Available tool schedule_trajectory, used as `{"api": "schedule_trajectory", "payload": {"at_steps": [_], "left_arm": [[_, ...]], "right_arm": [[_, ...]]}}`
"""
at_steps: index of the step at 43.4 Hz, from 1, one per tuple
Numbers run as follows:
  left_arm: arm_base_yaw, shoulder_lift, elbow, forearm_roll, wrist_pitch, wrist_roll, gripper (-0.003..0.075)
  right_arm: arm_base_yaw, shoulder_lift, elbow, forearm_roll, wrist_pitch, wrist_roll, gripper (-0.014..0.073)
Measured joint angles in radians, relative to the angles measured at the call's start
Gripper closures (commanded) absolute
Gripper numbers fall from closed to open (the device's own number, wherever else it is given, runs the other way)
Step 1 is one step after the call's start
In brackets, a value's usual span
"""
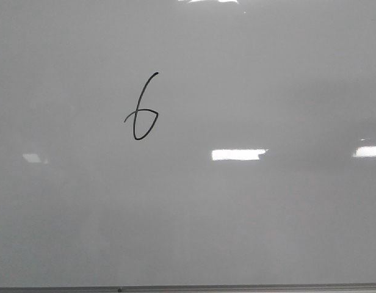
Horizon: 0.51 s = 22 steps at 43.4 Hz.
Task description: Write number 6 on whiteboard
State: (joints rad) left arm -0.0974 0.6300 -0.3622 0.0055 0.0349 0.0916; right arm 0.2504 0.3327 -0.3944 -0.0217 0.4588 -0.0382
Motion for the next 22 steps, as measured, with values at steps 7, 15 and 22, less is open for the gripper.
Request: {"api": "schedule_trajectory", "payload": {"at_steps": [7, 15, 22], "left_arm": [[-0.048, -0.128, 0.018, 0.001, 0.078, 0.000, 0.0741], [-0.051, -0.199, 0.020, 0.001, 0.096, 0.000, 0.0741], [-0.051, -0.208, 0.020, 0.001, 0.096, 0.000, 0.0741]], "right_arm": [[0.000, 0.000, 0.000, 0.000, 0.000, 0.000, 0.0654], [0.000, 0.000, 0.000, 0.000, 0.000, 0.000, 0.0654], [0.000, 0.000, 0.000, 0.000, 0.000, 0.001, 0.0654]]}}
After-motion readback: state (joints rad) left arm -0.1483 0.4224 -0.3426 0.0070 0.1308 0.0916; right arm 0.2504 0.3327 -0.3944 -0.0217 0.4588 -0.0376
